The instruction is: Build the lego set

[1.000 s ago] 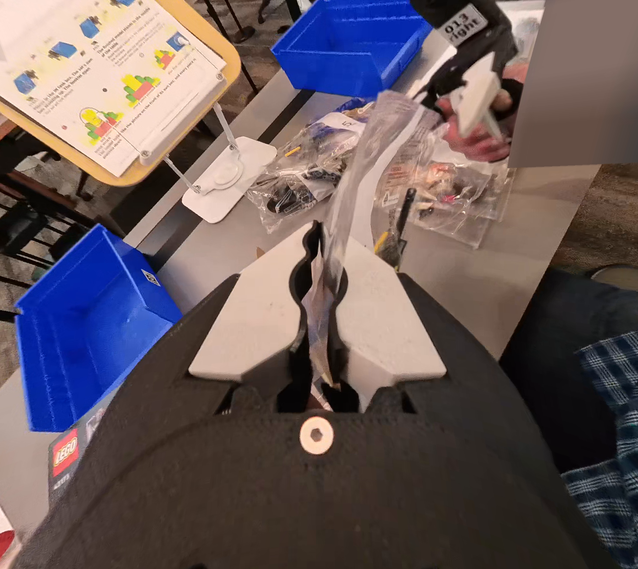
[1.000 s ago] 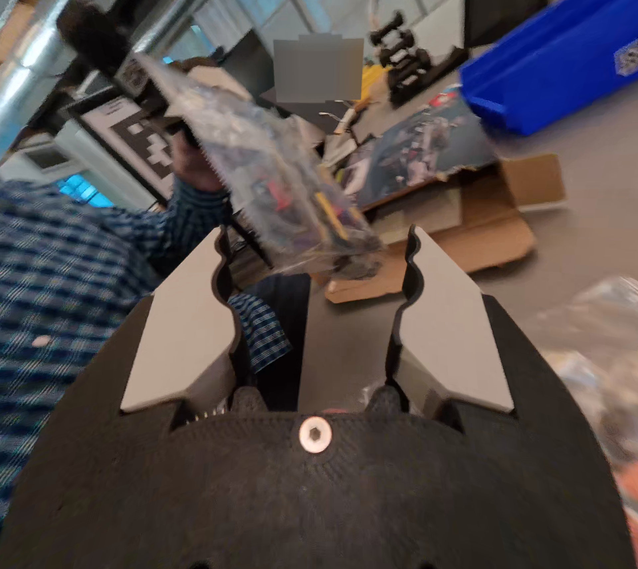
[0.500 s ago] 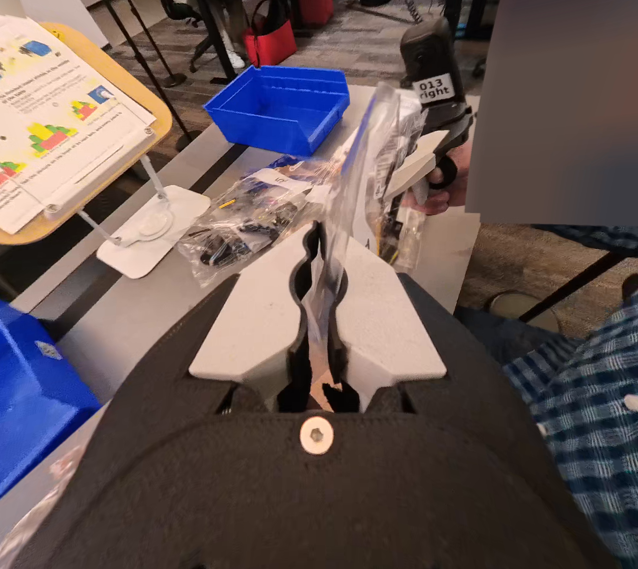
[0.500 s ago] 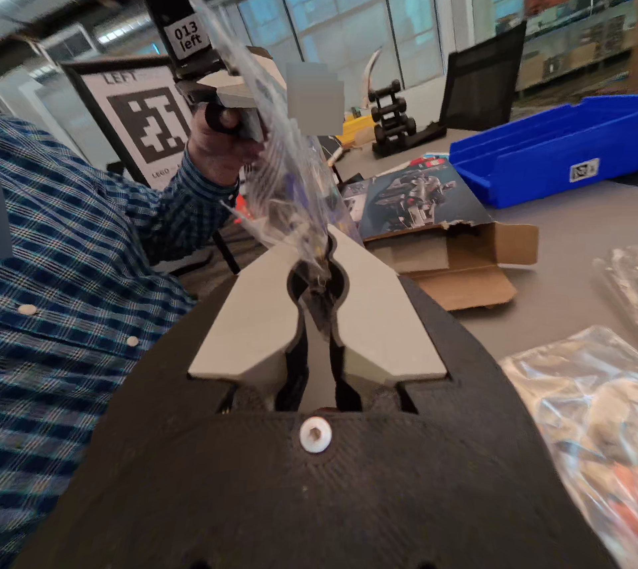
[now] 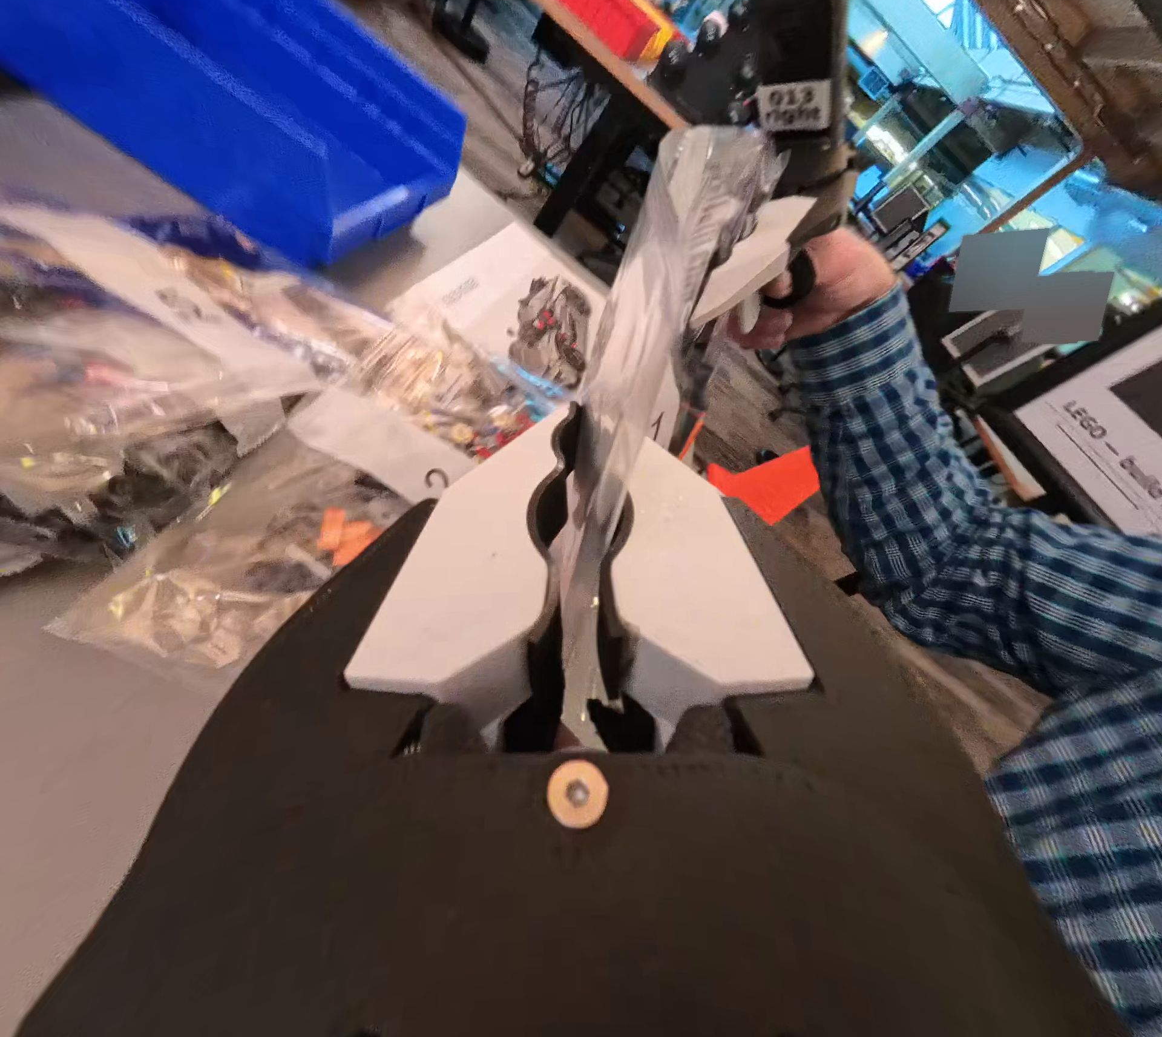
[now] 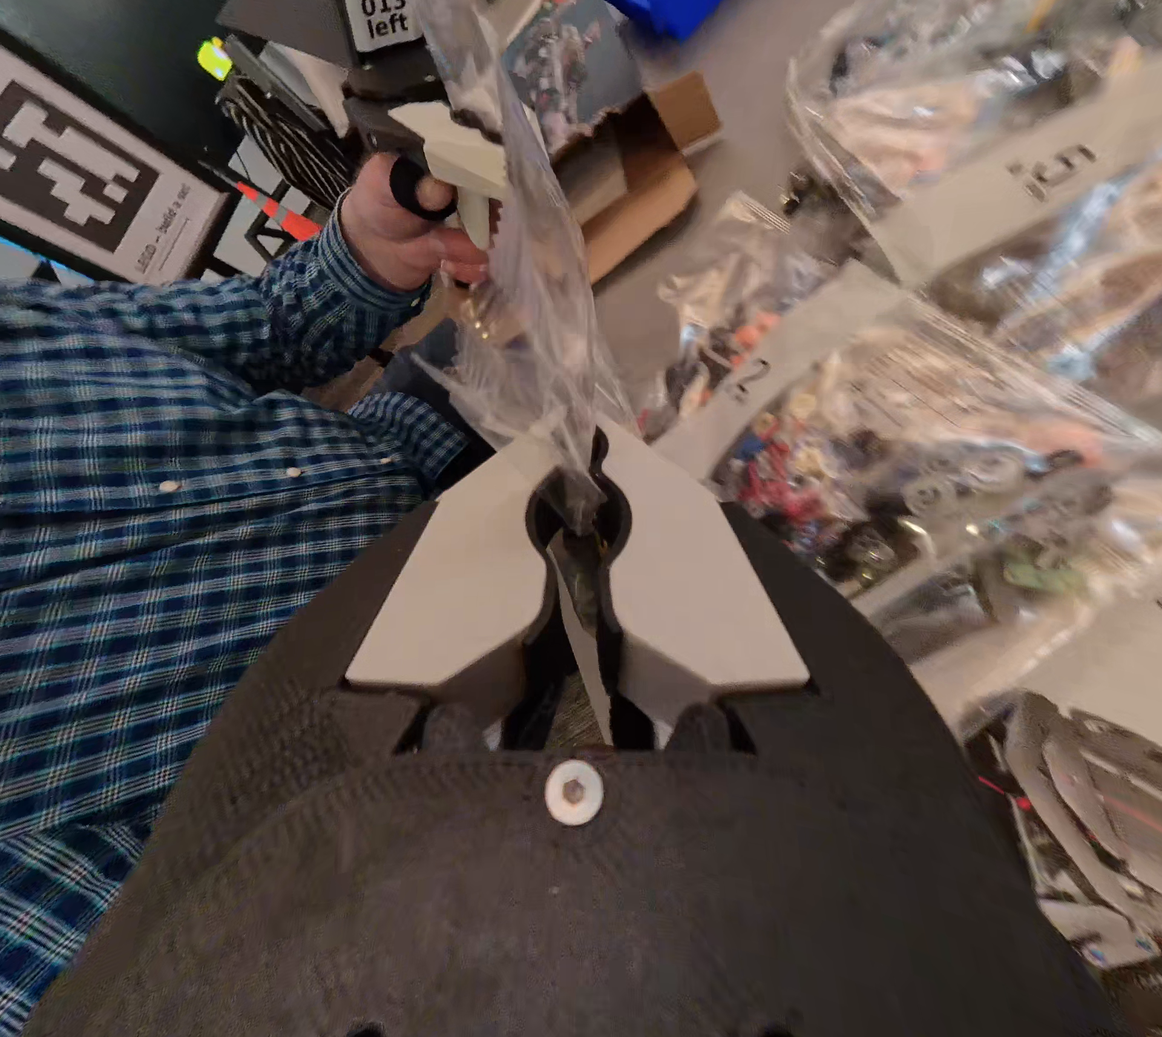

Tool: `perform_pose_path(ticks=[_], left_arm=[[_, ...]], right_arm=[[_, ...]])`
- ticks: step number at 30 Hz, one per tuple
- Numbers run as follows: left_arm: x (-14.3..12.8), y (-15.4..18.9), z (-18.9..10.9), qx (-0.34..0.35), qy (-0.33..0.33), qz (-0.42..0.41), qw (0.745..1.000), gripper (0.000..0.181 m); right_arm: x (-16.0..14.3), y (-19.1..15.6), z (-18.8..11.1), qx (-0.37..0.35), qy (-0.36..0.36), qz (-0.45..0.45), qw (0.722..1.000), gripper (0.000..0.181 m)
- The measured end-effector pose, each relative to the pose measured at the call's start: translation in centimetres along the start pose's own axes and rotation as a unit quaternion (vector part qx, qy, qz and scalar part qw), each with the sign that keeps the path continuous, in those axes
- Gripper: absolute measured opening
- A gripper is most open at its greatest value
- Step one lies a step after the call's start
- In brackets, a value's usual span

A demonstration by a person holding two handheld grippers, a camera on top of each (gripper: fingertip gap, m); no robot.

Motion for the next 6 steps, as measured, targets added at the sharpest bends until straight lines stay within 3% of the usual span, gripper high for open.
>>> perform_pose_path(ticks=[1, 6], left_arm=[[-0.7, -1.4, 1.0, 0.004, -0.01, -0.024, 1.0, 0.0], [-3.0, -5.7, 3.3, 0.059, -0.014, -0.08, 0.995, 0.0]], right_arm=[[-0.2, 1.6, 0.1, -0.001, -0.012, 0.023, 1.0, 0.0], [-0.3, 7.9, 1.7, -0.023, -0.052, 0.084, 0.995, 0.001]])
Point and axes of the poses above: each gripper's, where its closed fingertips meet, z out along the fingers, x out of its top, y = z × x across the jaws, the point moved 9 cm from there along -z, back along the fingers, and after that the axes turned 1 degree about x, right-handed, at the moved point
